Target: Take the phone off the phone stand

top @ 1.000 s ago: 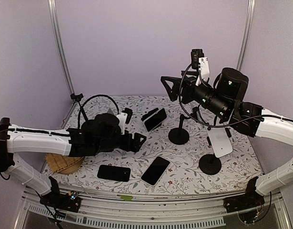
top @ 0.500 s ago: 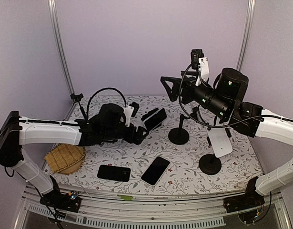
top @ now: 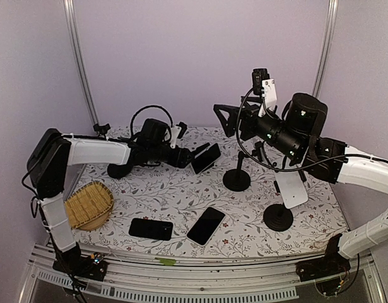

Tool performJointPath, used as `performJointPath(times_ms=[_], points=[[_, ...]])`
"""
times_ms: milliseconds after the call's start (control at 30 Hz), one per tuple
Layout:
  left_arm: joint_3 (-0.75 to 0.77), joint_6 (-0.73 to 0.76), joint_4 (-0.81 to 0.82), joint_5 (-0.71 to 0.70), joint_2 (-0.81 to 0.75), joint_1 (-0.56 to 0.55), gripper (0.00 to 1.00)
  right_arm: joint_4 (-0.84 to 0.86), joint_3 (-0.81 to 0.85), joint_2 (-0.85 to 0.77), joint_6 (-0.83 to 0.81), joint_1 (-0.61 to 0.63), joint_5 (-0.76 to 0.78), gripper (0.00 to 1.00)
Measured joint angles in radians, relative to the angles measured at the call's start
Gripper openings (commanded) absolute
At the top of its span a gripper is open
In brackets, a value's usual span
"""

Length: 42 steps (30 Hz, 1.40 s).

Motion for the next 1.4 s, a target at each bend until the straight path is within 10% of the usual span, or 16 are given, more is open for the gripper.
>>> performJointPath(times_ms=[1400], points=[[0.322, 0.095, -0.138, 0.164, 0.308, 0.069, 0.38, -0.028, -0.084, -0.109, 0.039, -0.194, -0.004, 0.99]])
